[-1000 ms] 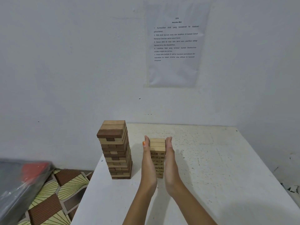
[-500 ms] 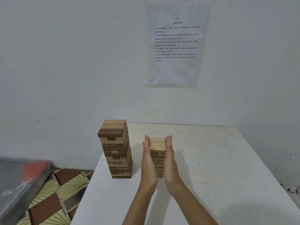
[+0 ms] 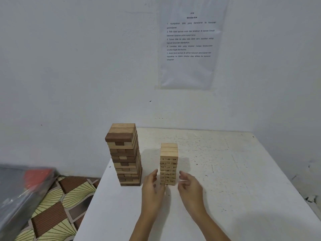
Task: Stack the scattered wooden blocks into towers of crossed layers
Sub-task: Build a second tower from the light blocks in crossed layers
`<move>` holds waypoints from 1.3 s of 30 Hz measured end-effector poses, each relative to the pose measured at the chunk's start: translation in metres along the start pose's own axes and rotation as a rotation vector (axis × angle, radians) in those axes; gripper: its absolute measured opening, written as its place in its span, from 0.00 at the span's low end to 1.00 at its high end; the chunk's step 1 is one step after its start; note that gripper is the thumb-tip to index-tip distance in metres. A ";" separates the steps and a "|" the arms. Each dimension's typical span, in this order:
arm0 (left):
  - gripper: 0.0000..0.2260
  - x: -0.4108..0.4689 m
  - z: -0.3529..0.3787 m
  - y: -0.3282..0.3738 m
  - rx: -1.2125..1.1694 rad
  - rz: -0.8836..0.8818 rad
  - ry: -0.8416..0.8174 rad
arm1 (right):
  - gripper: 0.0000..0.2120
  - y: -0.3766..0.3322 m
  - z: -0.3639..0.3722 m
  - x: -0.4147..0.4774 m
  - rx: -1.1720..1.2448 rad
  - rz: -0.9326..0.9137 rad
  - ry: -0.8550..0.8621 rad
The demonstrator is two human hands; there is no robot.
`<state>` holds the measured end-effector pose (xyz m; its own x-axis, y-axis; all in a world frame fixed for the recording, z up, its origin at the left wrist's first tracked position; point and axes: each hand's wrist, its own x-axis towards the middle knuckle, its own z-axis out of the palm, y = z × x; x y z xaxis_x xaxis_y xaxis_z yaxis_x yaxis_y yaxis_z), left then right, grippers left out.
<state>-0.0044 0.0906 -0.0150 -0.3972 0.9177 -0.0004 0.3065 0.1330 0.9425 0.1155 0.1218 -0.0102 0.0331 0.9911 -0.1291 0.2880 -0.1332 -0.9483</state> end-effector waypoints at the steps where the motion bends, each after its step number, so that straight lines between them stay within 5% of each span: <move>1: 0.22 0.002 0.001 -0.006 0.043 0.009 0.003 | 0.19 0.003 0.002 0.000 -0.020 -0.027 -0.009; 7: 0.18 0.013 -0.002 -0.009 0.089 0.096 0.005 | 0.17 0.006 0.012 0.000 -0.085 -0.164 0.052; 39: 0.14 0.051 0.047 -0.006 0.067 0.187 -0.015 | 0.13 0.020 -0.019 0.046 -0.017 -0.175 0.170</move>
<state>0.0143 0.1547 -0.0366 -0.3147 0.9343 0.1672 0.4311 -0.0162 0.9022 0.1414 0.1646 -0.0296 0.1412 0.9860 0.0885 0.3191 0.0393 -0.9469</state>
